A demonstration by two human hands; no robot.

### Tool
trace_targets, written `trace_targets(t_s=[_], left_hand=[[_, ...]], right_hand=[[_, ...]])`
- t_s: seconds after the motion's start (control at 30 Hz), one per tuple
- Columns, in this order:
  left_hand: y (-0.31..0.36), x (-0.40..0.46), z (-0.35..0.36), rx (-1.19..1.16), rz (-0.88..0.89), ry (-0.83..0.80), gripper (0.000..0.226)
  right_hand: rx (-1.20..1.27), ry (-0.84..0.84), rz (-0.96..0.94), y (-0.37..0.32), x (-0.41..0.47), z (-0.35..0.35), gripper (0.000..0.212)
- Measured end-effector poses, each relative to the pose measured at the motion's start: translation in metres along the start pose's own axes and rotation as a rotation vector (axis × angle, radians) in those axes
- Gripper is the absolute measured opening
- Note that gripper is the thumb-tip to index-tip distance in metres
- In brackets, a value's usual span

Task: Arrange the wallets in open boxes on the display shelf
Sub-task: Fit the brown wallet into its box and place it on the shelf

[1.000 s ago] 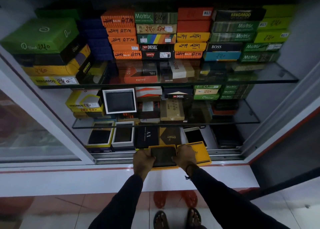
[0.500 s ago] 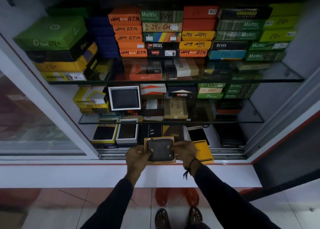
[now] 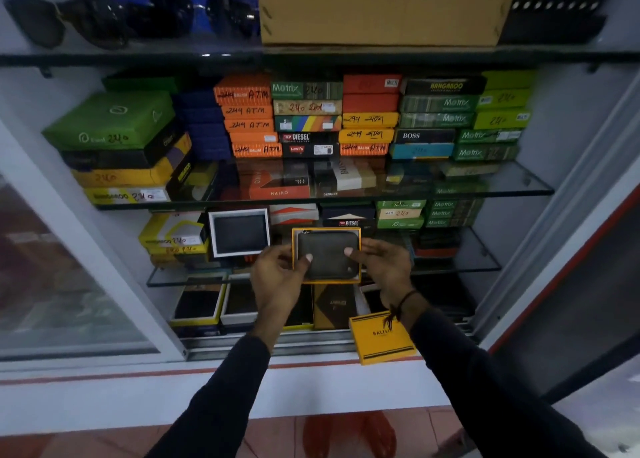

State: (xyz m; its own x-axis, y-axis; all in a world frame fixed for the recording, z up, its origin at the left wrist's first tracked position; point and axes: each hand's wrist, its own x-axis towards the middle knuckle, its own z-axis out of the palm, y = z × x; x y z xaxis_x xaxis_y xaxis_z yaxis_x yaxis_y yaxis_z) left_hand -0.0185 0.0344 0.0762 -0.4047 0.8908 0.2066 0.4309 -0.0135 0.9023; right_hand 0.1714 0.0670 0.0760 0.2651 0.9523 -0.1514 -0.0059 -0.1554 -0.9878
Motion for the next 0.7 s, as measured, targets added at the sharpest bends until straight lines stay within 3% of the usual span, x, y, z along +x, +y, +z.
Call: trace_targets(t_s=[0.2, 0.47, 0.7], left_hand=[[0.021, 0.051, 0.031, 0.152, -0.006, -0.015, 0.018], [0.022, 0.079, 0.052, 0.323, -0.072, -0.040, 0.022], [0.008, 0.068, 0.053, 0.296, -0.022, 0.001, 0.028]], right_hand=[[-0.024, 0.074, 0.009, -0.022, 0.050, 0.020, 0.036], [-0.029, 0.089, -0.003, -0.023, 0.083, 0.040, 0.044], [-0.070, 0.075, -0.006, -0.011, 0.085, 0.026, 0.032]])
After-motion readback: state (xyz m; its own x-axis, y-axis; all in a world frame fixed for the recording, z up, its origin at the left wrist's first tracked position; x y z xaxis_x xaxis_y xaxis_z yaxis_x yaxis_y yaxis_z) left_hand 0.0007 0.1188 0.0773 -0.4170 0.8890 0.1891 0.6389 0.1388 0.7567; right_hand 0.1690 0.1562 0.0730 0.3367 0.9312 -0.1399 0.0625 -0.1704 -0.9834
